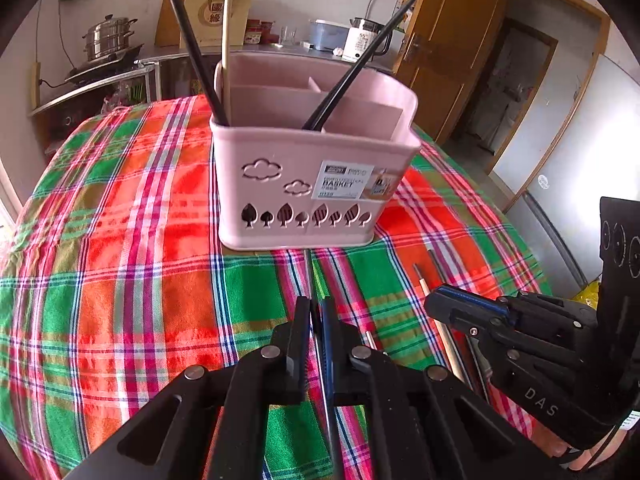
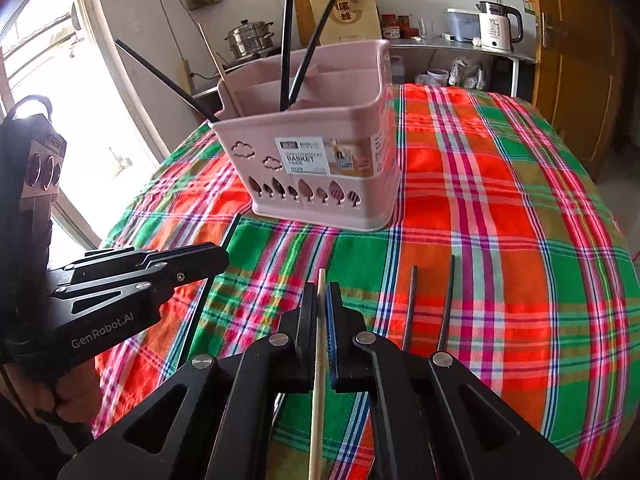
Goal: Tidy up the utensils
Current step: 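Lift both held chopsticks upright and carry them over the pink basket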
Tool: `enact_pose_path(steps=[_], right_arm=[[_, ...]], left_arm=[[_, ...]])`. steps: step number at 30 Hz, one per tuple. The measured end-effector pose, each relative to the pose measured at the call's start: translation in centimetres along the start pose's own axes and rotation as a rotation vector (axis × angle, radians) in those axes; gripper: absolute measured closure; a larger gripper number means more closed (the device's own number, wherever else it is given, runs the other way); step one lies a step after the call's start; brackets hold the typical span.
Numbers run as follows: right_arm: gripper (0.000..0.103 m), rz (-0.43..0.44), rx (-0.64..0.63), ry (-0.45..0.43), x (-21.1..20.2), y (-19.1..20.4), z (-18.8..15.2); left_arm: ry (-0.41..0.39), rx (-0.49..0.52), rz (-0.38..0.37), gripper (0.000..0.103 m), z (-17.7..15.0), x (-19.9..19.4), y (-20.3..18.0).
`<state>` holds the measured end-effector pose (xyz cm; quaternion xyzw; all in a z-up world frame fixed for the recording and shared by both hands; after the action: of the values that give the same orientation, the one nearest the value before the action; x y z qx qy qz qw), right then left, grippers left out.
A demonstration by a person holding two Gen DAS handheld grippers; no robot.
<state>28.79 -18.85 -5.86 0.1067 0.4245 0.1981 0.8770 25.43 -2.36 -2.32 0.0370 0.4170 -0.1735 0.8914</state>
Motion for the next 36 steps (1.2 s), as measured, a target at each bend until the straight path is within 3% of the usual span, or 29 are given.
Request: enact_pose_path(steps=[9, 15, 36], right_arm=[[0.099, 0.045, -0.025, -0.175, -6.1, 1.5, 3.5], [0.099, 0.057, -0.037, -0.243, -8.8, 1.9, 4.3], [0.1, 0.059, -0.079, -0.293, -11.3, 2.4, 4.2]], left_arm=[[-0.174, 0.057, 0.025, 0.098, 4.1, -8.2, -0.5], [-0.25, 0.086, 0.048, 0.098, 5.7, -11.8, -0.9], [-0.244, 0.079, 0.039, 0.099, 5.4, -13.5, -0.8]])
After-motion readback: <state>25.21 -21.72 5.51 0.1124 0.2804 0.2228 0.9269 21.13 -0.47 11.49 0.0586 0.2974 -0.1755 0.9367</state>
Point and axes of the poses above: each gripper's, at about its wrist camera, not at the fingertips, and x roughly the way its jaws point, y to its left, z to its top, the point moved 3 cm from there along x, roughly the way its jaws point, and after that the axes turned 12 degrees about x, right-handed, at the moved point
